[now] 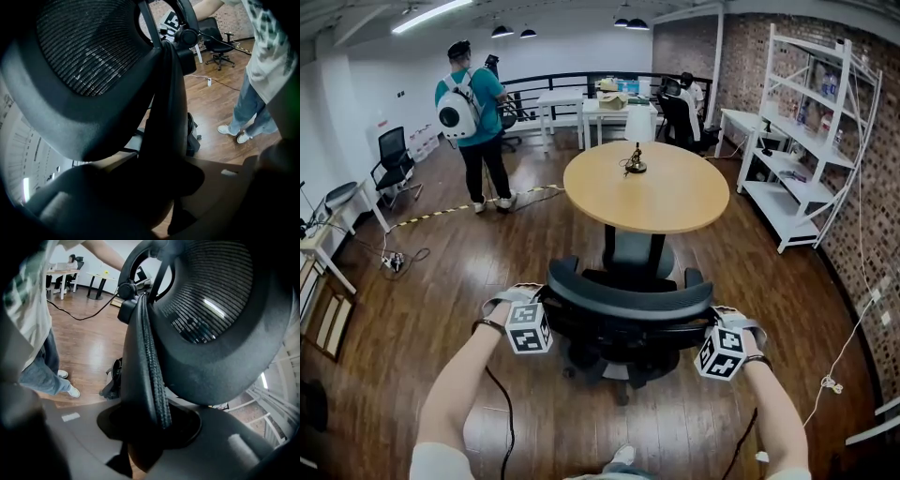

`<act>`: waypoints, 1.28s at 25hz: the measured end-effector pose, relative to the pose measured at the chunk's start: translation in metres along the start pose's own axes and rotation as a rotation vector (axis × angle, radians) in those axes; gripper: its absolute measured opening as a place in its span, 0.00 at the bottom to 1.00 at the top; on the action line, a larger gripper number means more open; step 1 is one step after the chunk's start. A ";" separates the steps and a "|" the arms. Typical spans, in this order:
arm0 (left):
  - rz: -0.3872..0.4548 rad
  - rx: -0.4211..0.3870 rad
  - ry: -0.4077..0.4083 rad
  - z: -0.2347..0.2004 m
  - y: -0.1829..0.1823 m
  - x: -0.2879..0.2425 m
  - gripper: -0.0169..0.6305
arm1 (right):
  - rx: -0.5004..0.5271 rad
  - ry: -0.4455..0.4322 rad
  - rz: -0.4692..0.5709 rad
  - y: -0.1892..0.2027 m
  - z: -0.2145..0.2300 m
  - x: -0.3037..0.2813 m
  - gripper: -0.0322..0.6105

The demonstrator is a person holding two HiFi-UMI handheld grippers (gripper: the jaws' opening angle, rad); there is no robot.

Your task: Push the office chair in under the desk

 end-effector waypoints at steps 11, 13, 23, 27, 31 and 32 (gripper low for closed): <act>-0.002 0.016 -0.012 -0.054 -0.002 -0.038 0.33 | 0.000 -0.009 -0.008 0.011 0.052 -0.037 0.27; -0.002 0.015 -0.012 -0.064 -0.002 -0.044 0.33 | -0.004 -0.009 -0.010 0.014 0.061 -0.043 0.27; 0.028 -0.002 -0.015 -0.116 0.001 -0.083 0.34 | -0.029 -0.002 -0.032 0.020 0.104 -0.081 0.27; 0.035 -0.015 -0.005 -0.138 0.004 -0.101 0.33 | -0.048 -0.005 -0.052 0.023 0.121 -0.098 0.27; 0.042 -0.027 -0.003 -0.161 0.008 -0.116 0.33 | -0.058 0.005 -0.064 0.021 0.138 -0.113 0.27; 0.043 -0.030 0.001 -0.166 0.008 -0.119 0.33 | -0.061 0.005 -0.066 0.021 0.143 -0.116 0.27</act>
Point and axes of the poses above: the fingertips, and each gripper's own axes: x backward along the fingers, z to its right, y out of its underside, the point moved 7 cm from there along x, backward along the fingers, and after that the axes turned 9 degrees about x, right-handed, at the moved point
